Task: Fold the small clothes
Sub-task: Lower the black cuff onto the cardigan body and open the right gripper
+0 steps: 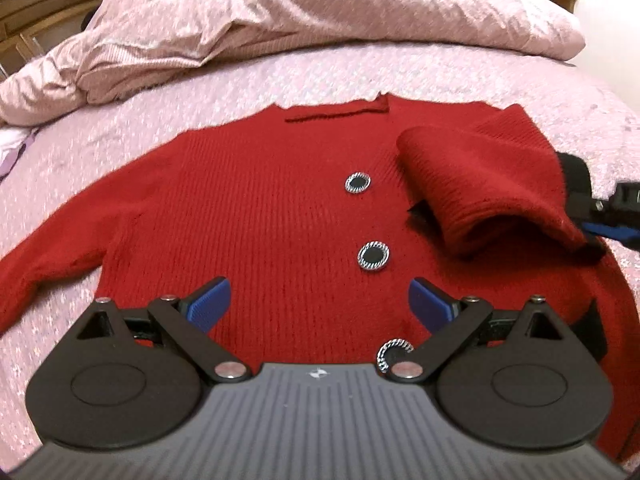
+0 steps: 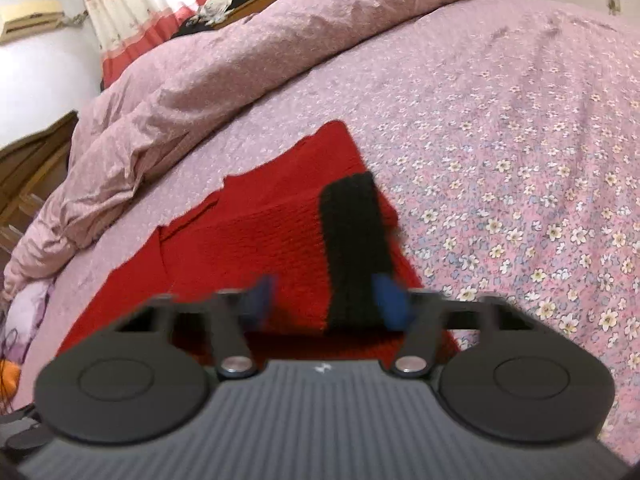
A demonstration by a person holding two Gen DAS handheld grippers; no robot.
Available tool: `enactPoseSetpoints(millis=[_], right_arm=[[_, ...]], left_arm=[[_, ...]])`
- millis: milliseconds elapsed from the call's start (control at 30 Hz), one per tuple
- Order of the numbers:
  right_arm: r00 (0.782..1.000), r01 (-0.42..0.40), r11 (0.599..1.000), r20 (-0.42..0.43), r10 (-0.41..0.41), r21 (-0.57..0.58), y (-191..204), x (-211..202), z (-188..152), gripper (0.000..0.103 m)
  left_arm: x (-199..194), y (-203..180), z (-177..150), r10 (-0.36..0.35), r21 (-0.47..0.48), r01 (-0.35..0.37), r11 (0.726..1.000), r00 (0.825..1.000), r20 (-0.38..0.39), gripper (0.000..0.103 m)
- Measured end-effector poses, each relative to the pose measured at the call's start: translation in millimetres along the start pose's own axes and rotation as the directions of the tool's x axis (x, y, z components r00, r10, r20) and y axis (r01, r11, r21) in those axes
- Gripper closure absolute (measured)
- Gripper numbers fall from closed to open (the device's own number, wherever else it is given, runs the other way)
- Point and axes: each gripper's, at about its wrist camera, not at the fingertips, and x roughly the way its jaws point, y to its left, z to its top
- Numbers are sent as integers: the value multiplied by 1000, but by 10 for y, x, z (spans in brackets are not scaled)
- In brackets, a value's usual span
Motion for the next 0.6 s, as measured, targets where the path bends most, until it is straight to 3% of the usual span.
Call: enactPoseSetpoints(millis=[33, 133, 267, 467, 600], right_arm=[[1000, -13, 1000, 1, 13, 6, -4, -2, 10, 89], [996, -89, 996, -21, 89, 10, 25, 5, 23, 93], [988, -156, 988, -18, 156, -10, 120, -44, 30, 91], [994, -106, 994, 4, 106, 23, -32, -237, 112, 90], [999, -42, 998, -13, 43, 36, -157, -306, 127, 89]], left_arm=[[-2, -4, 14, -3, -2, 3, 1000, 1000, 0, 5], [7, -18, 30, -10, -5, 10, 1000, 1000, 4, 5], [-52, -150, 53, -7, 72, 4, 997, 999, 47, 5], [-182, -515, 147, -57, 208, 29, 978, 990, 127, 5], [-167, -772, 169, -96, 277, 56, 959, 987, 132, 5]])
